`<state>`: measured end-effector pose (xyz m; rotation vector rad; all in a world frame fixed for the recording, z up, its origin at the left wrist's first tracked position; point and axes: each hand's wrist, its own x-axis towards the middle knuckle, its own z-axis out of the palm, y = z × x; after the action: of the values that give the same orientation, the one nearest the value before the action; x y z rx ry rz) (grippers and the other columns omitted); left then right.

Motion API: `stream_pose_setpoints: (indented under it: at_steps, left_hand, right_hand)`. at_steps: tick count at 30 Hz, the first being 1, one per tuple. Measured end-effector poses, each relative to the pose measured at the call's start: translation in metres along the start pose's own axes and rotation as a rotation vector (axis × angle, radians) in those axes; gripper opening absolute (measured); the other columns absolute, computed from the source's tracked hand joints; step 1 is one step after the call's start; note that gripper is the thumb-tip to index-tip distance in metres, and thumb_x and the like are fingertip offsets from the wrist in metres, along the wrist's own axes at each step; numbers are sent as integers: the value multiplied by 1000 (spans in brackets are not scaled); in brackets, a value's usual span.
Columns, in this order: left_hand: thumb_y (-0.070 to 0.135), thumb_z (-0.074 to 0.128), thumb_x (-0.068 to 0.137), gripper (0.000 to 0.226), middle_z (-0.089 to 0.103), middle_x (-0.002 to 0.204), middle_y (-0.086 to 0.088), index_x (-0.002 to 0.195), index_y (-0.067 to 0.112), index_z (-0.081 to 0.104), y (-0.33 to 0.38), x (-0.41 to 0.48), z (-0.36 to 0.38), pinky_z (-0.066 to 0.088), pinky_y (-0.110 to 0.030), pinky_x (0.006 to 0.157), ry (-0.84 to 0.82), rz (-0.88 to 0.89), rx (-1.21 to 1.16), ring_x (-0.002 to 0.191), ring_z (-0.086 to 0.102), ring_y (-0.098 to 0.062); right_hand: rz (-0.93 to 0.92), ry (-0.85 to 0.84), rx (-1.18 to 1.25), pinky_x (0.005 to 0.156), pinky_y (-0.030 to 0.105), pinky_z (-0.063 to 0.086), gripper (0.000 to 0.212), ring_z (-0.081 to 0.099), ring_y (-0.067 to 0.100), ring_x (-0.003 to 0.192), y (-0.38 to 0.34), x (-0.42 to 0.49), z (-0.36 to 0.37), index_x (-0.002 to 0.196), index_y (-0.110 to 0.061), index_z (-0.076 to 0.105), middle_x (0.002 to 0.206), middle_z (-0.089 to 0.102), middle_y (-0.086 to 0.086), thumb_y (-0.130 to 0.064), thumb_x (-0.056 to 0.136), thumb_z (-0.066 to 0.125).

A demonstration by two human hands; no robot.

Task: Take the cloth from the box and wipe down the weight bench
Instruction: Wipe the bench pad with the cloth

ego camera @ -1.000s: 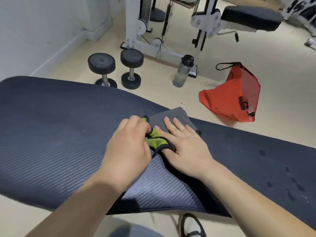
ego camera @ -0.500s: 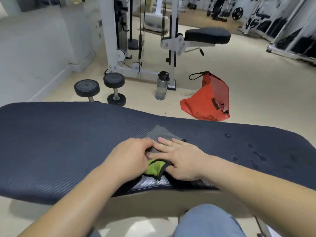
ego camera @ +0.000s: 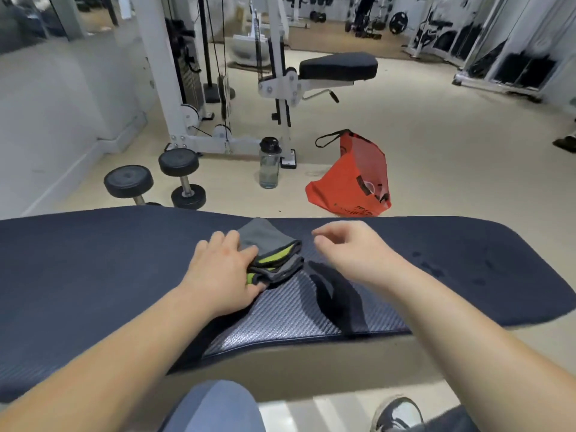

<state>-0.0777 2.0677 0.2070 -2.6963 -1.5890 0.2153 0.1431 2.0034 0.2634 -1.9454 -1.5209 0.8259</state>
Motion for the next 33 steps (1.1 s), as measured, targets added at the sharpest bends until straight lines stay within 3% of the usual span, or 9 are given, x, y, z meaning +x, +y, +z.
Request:
stream_pose_setpoints:
  at_steps: [2, 4, 7, 10, 14, 18, 22, 28, 33]
  left_hand:
    - [68, 42, 88, 71, 37, 157, -6, 147, 30, 42, 5, 22, 8, 28, -50, 116, 15, 27, -2, 140, 32, -32]
    - [59, 42, 96, 75, 19, 170, -8, 158, 22, 26, 16, 41, 17, 14, -48, 127, -15, 52, -83, 153, 19, -34]
    - [50, 38, 102, 72, 6, 173, -4, 162, 36, 1, 40, 56, 20, 8, -48, 128, -36, 42, -206, 156, 7, -42]
    - [39, 44, 101, 76, 1, 173, 3, 159, 44, -4, 65, 42, 22, 5, -50, 129, -35, 144, -206, 156, 1, -42]
    - [34, 53, 100, 76, 11, 170, 15, 160, 42, 8, 52, 43, 15, 10, -36, 129, -44, 304, -277, 158, 7, -24]
    - [38, 56, 99, 64, 25, 168, 9, 158, 33, 30, 50, 73, 15, 14, -37, 128, 7, 173, -356, 156, 18, -23]
    - [34, 55, 98, 60, 28, 167, 12, 155, 36, 36, 91, 40, 22, 20, -38, 127, 100, 80, -399, 156, 22, -23]
    - [45, 53, 95, 59, 31, 162, 26, 152, 43, 37, 79, -2, 18, 40, -33, 116, 55, 351, -283, 149, 34, -13]
    - [40, 58, 95, 55, 38, 163, 14, 148, 37, 46, 99, 20, 23, 30, -37, 123, 135, 26, -438, 150, 33, -24]
  right_hand:
    - [56, 126, 125, 84, 27, 46, 27, 66, 12, 96, 9, 3, -3, 122, -22, 74, 100, 73, -13, -27, 105, 54]
    - [76, 186, 111, 87, 26, 43, 28, 66, 11, 101, 19, 6, -4, 123, -22, 74, 104, 73, -12, -28, 105, 54]
    - [50, 231, -65, 93, 30, 49, 31, 66, 14, 114, 35, 8, -10, 126, -26, 73, 120, 74, -11, -32, 103, 54]
    - [22, 259, -208, 100, 37, 53, 33, 65, 17, 122, 52, 11, -22, 127, -24, 74, 129, 74, -8, -32, 104, 52]
    - [28, 185, -242, 96, 43, 56, 25, 68, 16, 111, 75, 0, -29, 114, -26, 78, 114, 76, -8, -32, 102, 57]
    - [48, 149, -249, 89, 42, 58, 19, 69, 13, 96, 94, -13, -42, 100, -30, 80, 96, 74, -14, -38, 97, 63]
    - [51, 160, -151, 82, 39, 60, 23, 72, 12, 83, 92, -12, -48, 91, -24, 80, 83, 78, -9, -40, 97, 64]
    - [65, 103, -140, 85, 41, 61, 26, 72, 16, 88, 82, -8, -47, 90, -22, 79, 86, 77, -8, -41, 98, 63]
    - [96, 109, -167, 91, 43, 60, 20, 72, 19, 93, 95, -14, -54, 98, -22, 79, 93, 78, -7, -34, 97, 64]
